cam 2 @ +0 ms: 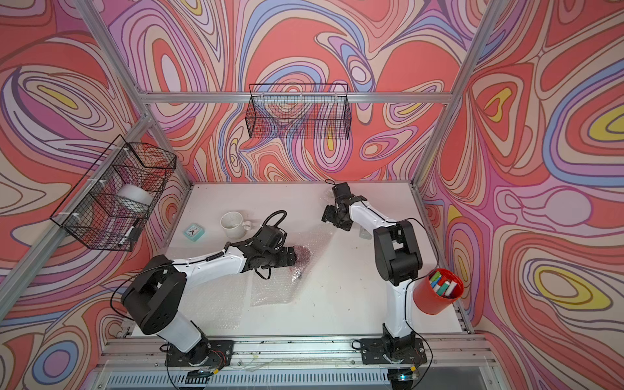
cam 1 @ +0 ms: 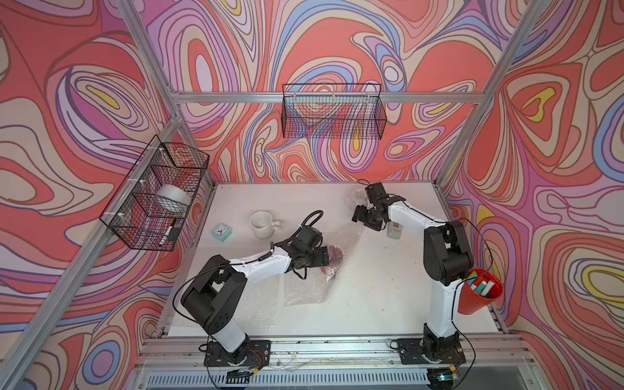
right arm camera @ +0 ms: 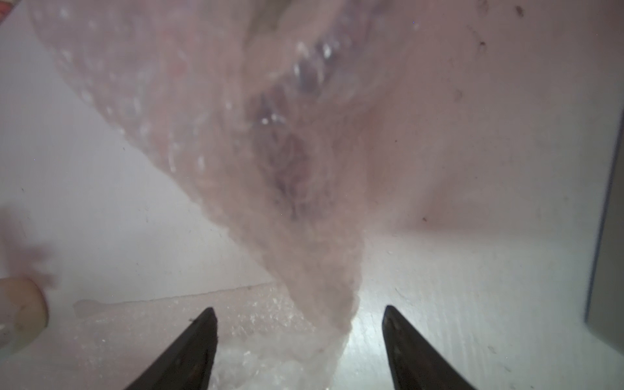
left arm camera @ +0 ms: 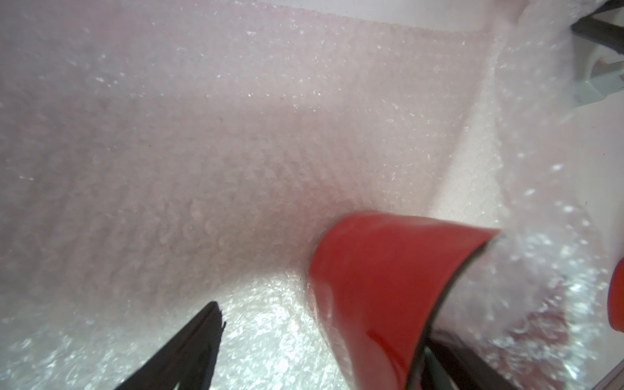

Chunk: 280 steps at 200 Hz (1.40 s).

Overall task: Wrap mugs in bubble wrap
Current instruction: Wrap the mug in bubble wrap.

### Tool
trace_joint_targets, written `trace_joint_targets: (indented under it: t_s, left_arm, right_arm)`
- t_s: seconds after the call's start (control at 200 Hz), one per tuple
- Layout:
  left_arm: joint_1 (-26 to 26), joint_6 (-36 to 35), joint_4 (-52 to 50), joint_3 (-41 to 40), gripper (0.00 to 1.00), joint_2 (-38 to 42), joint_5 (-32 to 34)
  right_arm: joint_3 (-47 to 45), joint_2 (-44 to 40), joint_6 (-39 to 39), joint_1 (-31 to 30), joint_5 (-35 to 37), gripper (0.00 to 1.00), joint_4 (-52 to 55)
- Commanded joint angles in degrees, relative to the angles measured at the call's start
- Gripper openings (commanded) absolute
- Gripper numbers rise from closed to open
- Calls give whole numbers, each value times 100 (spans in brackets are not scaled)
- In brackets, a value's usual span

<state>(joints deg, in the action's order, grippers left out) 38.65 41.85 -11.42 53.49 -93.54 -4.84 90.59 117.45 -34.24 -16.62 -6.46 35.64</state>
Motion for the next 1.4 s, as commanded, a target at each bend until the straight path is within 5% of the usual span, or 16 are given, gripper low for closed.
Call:
trace_joint_targets:
  t_s: [0.0, 0.396, 0.801, 0.977, 1.197, 1.397]
  left_arm:
    - [19, -1, -220, 109, 89, -86, 73]
    - [18, 8, -285, 187, 88, -195, 65]
    - [19, 35, -335, 289, 88, -330, 55]
    - [20, 18, -335, 346, 88, -389, -6]
    - [19, -10, -330, 425, 88, -453, -20]
    - [19, 34, -464, 458, 87, -517, -48]
  right_arm:
    - [175, 60, -44, -1, 74, 64, 235]
    - [203, -98, -30, 1, 182, 24, 446]
    - [-215, -684, -72, -10, 70, 0, 515]
    - [-304, -880, -71, -17, -113, 0, 463]
    - [-683, -1263, -191, -64, -1433, 0, -324]
    - [-779, -1556, -217, -337, -1768, 0, -303]
